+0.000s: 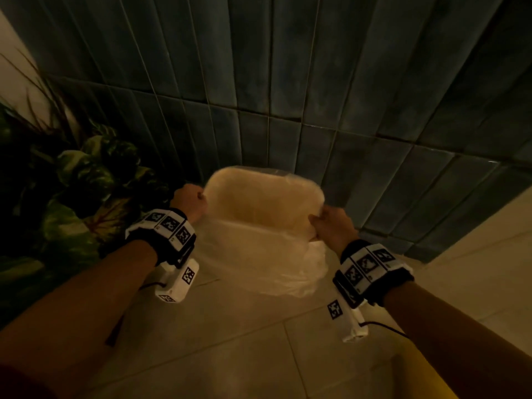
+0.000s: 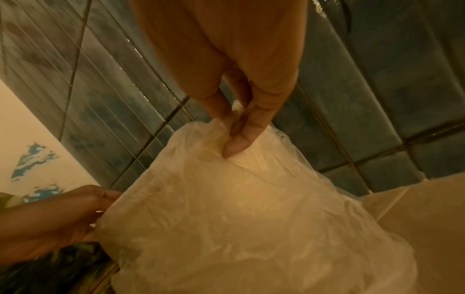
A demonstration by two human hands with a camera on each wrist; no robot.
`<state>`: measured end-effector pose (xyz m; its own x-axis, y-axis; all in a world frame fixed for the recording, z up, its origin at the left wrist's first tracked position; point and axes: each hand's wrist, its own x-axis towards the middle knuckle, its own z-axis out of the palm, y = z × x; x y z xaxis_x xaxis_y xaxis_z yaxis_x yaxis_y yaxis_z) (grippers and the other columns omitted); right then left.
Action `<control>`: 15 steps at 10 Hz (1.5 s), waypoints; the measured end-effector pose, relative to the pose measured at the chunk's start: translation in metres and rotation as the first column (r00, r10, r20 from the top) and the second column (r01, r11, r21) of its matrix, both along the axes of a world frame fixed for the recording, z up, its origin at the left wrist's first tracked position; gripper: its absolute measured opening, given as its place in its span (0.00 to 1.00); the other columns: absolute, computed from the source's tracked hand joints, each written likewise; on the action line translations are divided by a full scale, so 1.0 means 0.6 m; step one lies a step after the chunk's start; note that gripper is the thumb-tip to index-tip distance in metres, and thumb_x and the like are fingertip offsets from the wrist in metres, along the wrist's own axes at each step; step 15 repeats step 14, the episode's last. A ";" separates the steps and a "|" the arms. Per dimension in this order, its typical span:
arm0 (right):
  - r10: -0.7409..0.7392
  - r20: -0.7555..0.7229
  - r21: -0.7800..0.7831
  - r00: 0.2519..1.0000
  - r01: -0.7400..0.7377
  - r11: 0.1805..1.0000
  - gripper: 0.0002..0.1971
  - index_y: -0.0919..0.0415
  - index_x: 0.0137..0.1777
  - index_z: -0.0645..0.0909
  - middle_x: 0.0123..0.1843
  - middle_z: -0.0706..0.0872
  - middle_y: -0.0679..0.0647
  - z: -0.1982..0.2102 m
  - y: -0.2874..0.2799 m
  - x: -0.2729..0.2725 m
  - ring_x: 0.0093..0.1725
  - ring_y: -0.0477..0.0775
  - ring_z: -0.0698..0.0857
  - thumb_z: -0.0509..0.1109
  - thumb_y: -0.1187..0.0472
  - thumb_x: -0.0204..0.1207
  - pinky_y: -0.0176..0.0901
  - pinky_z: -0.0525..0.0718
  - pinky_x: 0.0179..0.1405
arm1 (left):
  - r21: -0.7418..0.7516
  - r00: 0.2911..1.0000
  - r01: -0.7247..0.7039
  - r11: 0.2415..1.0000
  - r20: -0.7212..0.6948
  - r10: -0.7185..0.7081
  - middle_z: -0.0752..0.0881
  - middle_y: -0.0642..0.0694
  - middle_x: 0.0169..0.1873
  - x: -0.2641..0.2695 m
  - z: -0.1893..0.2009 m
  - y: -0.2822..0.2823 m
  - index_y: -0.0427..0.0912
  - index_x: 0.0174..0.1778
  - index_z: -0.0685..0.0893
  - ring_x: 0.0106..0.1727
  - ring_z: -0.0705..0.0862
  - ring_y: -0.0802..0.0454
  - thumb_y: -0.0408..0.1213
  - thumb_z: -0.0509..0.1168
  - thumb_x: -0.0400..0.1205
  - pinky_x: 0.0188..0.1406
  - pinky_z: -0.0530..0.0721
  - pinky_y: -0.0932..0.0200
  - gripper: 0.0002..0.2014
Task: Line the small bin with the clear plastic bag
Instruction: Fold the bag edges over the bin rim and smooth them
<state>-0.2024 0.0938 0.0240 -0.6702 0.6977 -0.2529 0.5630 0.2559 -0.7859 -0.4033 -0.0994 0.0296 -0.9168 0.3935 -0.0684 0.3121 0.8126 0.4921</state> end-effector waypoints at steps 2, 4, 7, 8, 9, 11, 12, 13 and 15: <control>-0.010 -0.029 -0.185 1.000 0.004 0.983 0.16 0.72 0.64 0.76 0.54 0.83 0.64 -0.020 -0.032 -0.053 0.44 0.63 0.87 0.65 0.65 0.79 0.45 0.90 0.26 | -0.068 0.999 -0.035 0.997 -0.024 0.033 0.85 0.26 0.50 -0.035 -0.011 -0.025 0.29 0.46 0.85 0.53 0.83 0.30 0.25 0.55 0.80 0.53 0.80 0.42 0.12; -0.051 -0.025 -0.240 0.998 0.043 0.970 0.22 0.68 0.70 0.72 0.65 0.81 0.63 -0.034 -0.043 -0.096 0.54 0.66 0.87 0.66 0.61 0.78 0.59 0.90 0.42 | -0.112 0.996 -0.077 0.991 -0.057 0.071 0.84 0.26 0.55 -0.059 -0.015 -0.024 0.28 0.53 0.84 0.57 0.81 0.29 0.25 0.54 0.82 0.54 0.78 0.41 0.14; -0.085 -0.032 -0.329 0.996 0.070 0.942 0.22 0.68 0.72 0.69 0.68 0.76 0.63 -0.039 -0.043 -0.130 0.60 0.69 0.83 0.65 0.64 0.80 0.61 0.89 0.47 | -0.215 0.993 -0.108 0.971 -0.060 0.097 0.82 0.28 0.59 -0.084 -0.016 -0.010 0.31 0.59 0.82 0.61 0.80 0.30 0.28 0.52 0.84 0.58 0.79 0.42 0.15; -0.081 -0.020 -0.334 0.996 0.070 0.940 0.24 0.67 0.73 0.67 0.69 0.76 0.62 -0.038 -0.042 -0.129 0.62 0.68 0.83 0.65 0.63 0.79 0.61 0.89 0.48 | -0.217 0.996 -0.088 0.972 -0.046 0.080 0.81 0.28 0.61 -0.087 -0.025 -0.011 0.31 0.62 0.80 0.62 0.80 0.29 0.29 0.51 0.85 0.58 0.78 0.41 0.16; -0.078 -0.010 -0.287 0.997 0.072 0.955 0.25 0.65 0.75 0.66 0.70 0.76 0.62 -0.041 -0.042 -0.129 0.65 0.67 0.80 0.65 0.58 0.80 0.62 0.86 0.55 | -0.229 0.998 -0.064 0.971 -0.012 0.063 0.79 0.28 0.65 -0.093 -0.029 -0.014 0.32 0.67 0.76 0.65 0.77 0.29 0.30 0.50 0.85 0.63 0.76 0.39 0.17; 0.031 0.043 -0.119 0.999 -0.026 0.993 0.32 0.62 0.75 0.66 0.67 0.81 0.61 -0.044 -0.040 -0.115 0.59 0.62 0.85 0.59 0.40 0.78 0.58 0.84 0.59 | -0.139 0.997 -0.049 0.989 0.044 0.056 0.67 0.28 0.76 -0.088 -0.026 -0.016 0.40 0.82 0.52 0.75 0.67 0.30 0.40 0.47 0.88 0.72 0.66 0.40 0.26; 0.005 0.047 -0.140 0.999 0.002 0.990 0.30 0.61 0.74 0.68 0.64 0.82 0.61 -0.032 -0.034 -0.104 0.45 0.56 0.86 0.55 0.40 0.80 0.48 0.86 0.45 | -0.101 0.999 -0.039 0.994 0.034 0.042 0.66 0.30 0.77 -0.082 -0.018 -0.018 0.40 0.82 0.56 0.77 0.66 0.32 0.41 0.49 0.88 0.74 0.65 0.42 0.26; 0.045 0.048 -0.071 0.998 -0.042 0.997 0.25 0.62 0.68 0.74 0.61 0.83 0.62 -0.020 -0.015 -0.093 0.49 0.58 0.85 0.54 0.44 0.82 0.46 0.86 0.40 | -0.063 1.000 -0.010 0.998 -0.019 0.009 0.69 0.30 0.75 -0.084 -0.009 -0.025 0.38 0.79 0.63 0.76 0.68 0.32 0.39 0.55 0.86 0.74 0.68 0.42 0.25; 0.111 0.083 0.056 0.990 -0.116 0.992 0.20 0.62 0.62 0.80 0.60 0.84 0.62 0.009 0.002 -0.065 0.57 0.65 0.85 0.56 0.50 0.81 0.55 0.83 0.58 | -0.040 0.996 0.013 0.999 -0.093 -0.017 0.73 0.30 0.71 -0.083 0.010 -0.033 0.38 0.74 0.71 0.71 0.73 0.32 0.37 0.58 0.84 0.71 0.73 0.40 0.21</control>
